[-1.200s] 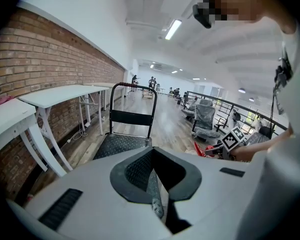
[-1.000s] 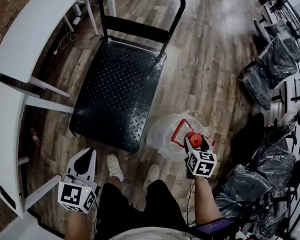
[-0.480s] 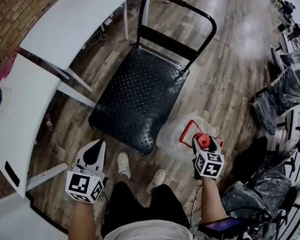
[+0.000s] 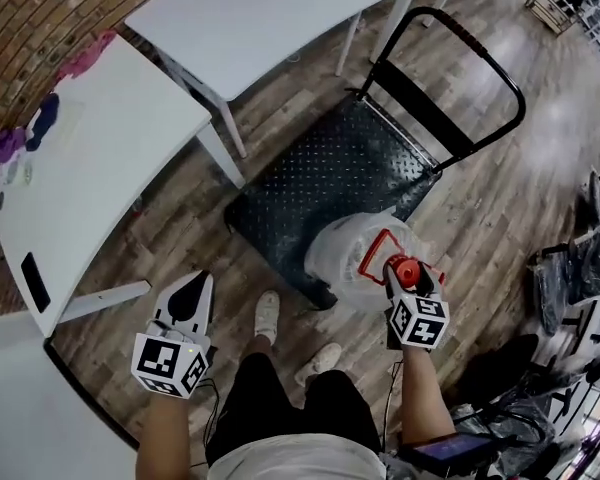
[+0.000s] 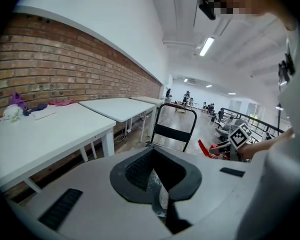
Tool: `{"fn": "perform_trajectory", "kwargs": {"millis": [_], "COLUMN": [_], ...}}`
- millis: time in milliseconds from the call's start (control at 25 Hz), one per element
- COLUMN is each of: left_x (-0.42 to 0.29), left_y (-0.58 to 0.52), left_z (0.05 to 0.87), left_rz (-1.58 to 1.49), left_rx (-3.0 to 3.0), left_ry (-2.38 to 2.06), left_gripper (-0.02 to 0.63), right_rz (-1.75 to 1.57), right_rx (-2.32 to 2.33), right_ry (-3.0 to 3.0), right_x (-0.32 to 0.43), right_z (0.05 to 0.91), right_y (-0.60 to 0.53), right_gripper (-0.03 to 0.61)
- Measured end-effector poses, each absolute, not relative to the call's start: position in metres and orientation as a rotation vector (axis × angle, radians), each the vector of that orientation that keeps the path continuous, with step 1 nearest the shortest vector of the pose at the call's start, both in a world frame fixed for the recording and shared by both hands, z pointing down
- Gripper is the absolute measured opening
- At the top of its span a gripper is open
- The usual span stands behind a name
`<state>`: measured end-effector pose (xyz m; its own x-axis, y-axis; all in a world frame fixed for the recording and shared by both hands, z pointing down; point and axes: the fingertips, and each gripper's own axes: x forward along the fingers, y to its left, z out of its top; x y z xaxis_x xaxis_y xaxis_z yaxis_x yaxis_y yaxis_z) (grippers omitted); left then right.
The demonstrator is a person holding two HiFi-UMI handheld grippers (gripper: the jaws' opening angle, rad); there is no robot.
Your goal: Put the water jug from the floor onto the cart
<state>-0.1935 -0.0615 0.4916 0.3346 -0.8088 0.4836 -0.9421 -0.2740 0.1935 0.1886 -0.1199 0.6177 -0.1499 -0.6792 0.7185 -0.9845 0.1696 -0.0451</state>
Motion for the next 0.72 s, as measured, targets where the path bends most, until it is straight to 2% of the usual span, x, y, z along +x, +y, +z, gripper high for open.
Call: {"fn": "perform_trajectory", "kwargs": {"millis": [280,720], "left_x": [-0.236,-0.270], "left_y": [-0.058,-0.059], "left_z": [0.501,0.517], "left_rz": [0.399,0.425], "left_rx": [2.099,2.055], "left_ry": [-1.578,-1.572], "left_gripper": [0.000,0.000], "right_rz": [0.703,0.663], "right_rx": [1.453,1.339], "right_ry": [-1.947,-1.903], "right_x": [0.119,0.070], "right_z": [0.634,0.679], "right_y": [-0.145,-0.150], "right_gripper": [0.311,0.311]}}
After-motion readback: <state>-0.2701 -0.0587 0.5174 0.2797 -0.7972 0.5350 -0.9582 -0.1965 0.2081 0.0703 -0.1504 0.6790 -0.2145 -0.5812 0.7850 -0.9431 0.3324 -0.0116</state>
